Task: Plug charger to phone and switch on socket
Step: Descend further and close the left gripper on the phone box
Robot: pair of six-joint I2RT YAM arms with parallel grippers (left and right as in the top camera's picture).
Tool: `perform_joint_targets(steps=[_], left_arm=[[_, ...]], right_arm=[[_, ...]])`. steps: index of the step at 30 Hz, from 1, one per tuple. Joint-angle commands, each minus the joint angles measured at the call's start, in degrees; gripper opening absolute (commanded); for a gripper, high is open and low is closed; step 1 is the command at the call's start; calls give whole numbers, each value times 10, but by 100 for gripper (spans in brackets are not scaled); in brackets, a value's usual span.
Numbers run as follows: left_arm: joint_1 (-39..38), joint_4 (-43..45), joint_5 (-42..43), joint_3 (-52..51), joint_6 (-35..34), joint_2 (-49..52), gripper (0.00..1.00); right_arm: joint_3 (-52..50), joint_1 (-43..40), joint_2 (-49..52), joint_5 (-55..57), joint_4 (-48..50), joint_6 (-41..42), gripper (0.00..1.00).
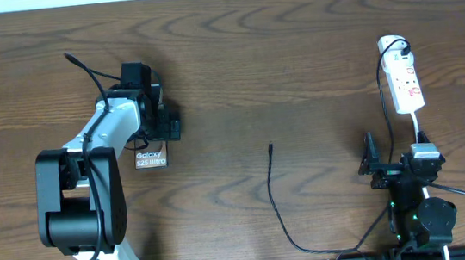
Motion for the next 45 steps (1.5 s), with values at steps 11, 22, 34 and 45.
perform_joint_targets(steps=[11, 22, 34, 45], left_arm=[[2, 2, -20, -21, -3, 17, 92], [2, 1, -20, -21, -3, 17, 88], [2, -20, -20, -21, -3, 17, 88], [2, -38, -20, -21, -3, 17, 88]], right_arm=[[-1, -3, -3, 3, -3, -5, 99], [-1, -3, -3, 3, -3, -5, 99], [-1, -3, -3, 3, -3, -5, 99], [-1, -3, -3, 3, -3, -5, 99]])
